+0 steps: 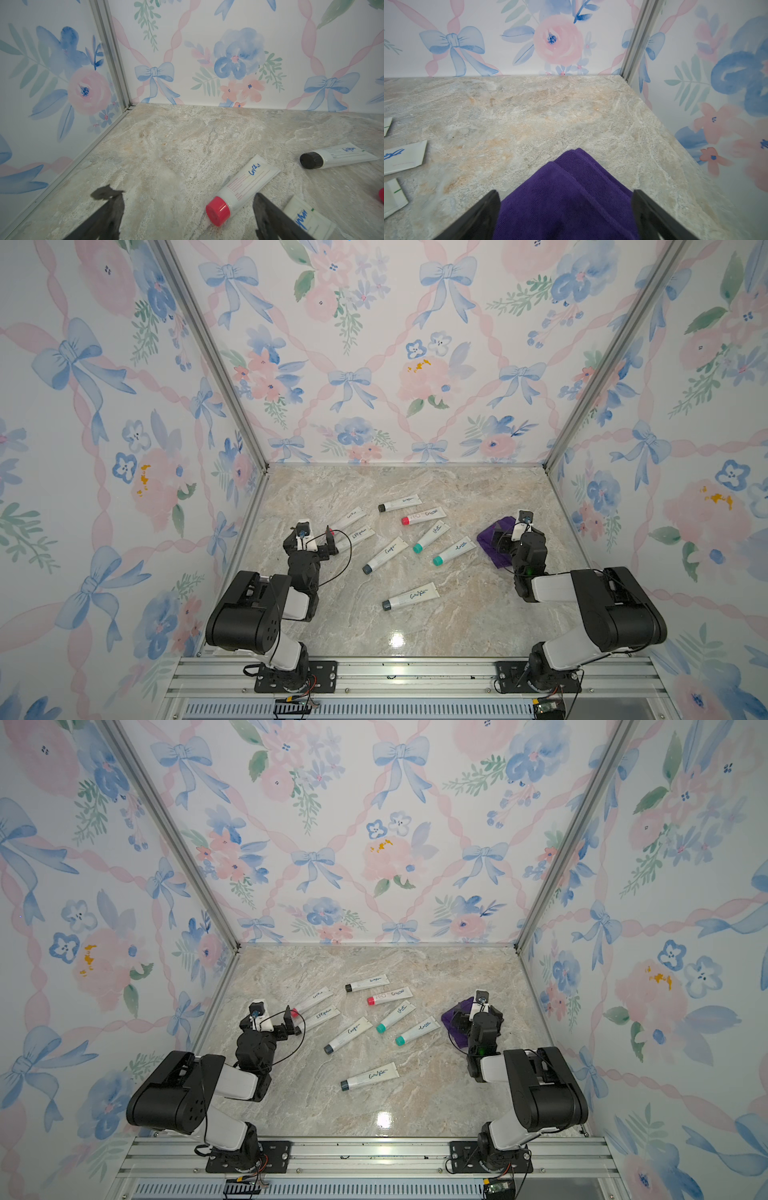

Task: Wipe the surface of the toothpaste tube
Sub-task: Move the toothpaste to the center of the board.

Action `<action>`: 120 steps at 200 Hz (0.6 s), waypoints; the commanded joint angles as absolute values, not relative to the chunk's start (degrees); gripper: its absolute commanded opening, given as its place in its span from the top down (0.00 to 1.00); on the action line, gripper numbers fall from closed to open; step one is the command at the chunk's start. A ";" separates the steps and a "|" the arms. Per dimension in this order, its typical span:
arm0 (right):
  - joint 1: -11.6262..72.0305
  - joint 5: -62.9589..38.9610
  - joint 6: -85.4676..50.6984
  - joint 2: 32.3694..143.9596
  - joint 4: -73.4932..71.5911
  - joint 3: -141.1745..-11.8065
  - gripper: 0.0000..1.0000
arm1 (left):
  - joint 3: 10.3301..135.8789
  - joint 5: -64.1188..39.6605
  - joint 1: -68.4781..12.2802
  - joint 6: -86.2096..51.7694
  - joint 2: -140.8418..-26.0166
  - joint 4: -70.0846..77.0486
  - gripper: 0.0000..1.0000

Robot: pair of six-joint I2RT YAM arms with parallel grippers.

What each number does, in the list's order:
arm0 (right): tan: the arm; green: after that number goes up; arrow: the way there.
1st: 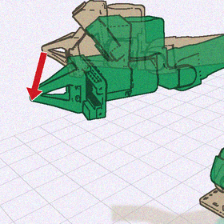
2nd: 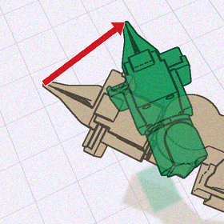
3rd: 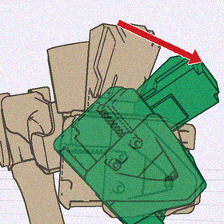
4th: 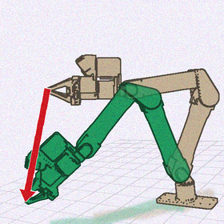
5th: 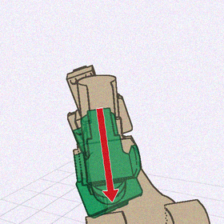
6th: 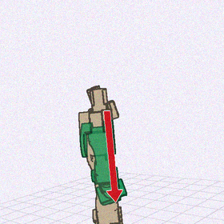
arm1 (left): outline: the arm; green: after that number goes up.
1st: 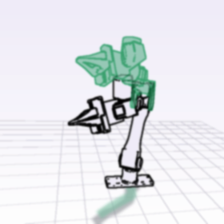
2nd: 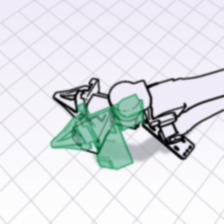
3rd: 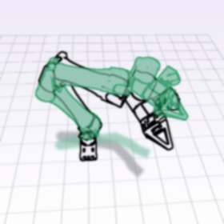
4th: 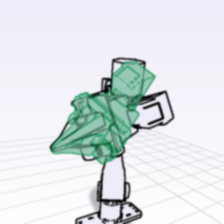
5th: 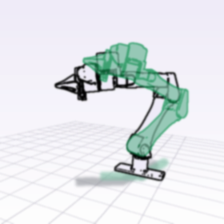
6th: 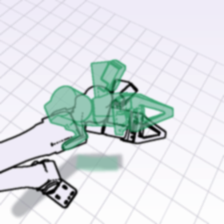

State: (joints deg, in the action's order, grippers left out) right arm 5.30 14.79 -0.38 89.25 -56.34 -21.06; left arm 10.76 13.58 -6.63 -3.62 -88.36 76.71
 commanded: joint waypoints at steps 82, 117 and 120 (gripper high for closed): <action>8.59 22.18 1.79 80.50 -55.02 -17.89 0.01 | 8.90 26.04 -9.94 -3.62 -78.21 73.04 0.02; 16.53 30.49 5.37 70.67 -44.38 -22.40 0.01 | 16.12 39.90 -14.86 -10.56 -63.99 48.71 0.02; 16.93 30.50 4.81 69.49 -42.69 -23.20 0.01 | 17.04 40.57 -15.04 -11.44 -63.12 47.03 0.02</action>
State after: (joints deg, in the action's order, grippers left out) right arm 13.04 24.08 3.11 75.50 -51.31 -19.11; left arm 11.46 29.04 -13.54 -5.50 -69.23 64.34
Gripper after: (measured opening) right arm 0.990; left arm 0.980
